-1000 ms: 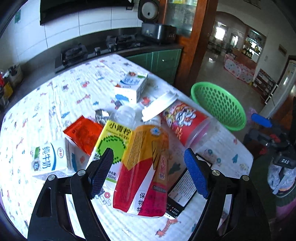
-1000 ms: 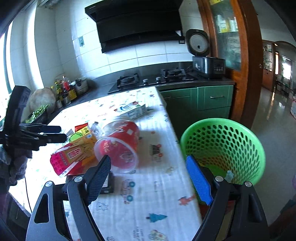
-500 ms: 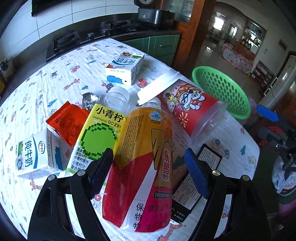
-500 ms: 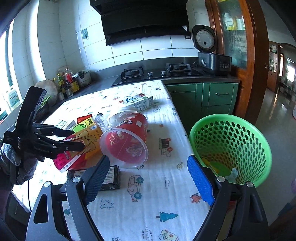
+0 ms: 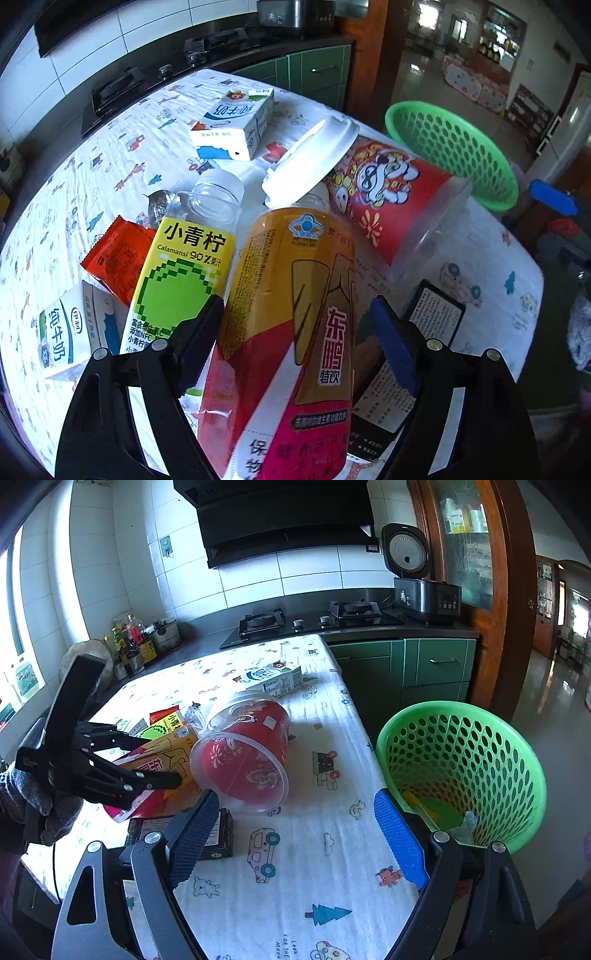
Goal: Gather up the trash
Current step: 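Grasp the orange drink bottle on the table with the left gripper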
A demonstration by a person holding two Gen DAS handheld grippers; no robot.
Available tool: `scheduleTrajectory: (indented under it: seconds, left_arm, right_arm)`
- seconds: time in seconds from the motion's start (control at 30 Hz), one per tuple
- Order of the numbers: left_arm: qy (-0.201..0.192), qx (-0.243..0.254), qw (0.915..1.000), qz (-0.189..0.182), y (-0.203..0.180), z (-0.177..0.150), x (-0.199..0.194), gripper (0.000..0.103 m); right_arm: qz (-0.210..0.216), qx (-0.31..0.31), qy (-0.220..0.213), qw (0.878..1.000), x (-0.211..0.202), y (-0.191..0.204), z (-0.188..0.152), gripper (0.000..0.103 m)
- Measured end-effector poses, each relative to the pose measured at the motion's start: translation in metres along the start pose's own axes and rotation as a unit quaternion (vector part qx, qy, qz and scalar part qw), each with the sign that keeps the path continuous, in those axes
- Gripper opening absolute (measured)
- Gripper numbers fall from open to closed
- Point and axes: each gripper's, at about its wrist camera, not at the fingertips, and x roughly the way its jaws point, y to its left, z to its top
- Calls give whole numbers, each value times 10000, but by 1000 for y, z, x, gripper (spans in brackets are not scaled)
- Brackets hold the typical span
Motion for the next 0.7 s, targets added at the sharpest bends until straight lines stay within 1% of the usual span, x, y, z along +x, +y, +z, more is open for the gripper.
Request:
scheduleTrajectory:
  seconds: [0.3,0.4,0.53,0.7]
  left_arm:
    - [111,150,9995,268,-5,0,4,79]
    - [78,212,9987,452,-8,-2,4,73]
    - [-2,77,9996,278,-5,-5,-1,72]
    - [-247,-62,9996,157,-1,-10,-20,71]
  right_arm:
    - [-20,75,48,10000,3,-4,-1,83]
    - [-11,69,63,10000,3,-3,-1,83]
    - [9,21,80,10000,3,1,-2,83]
    - [111,-15,141,9998,2,7,-4,83]
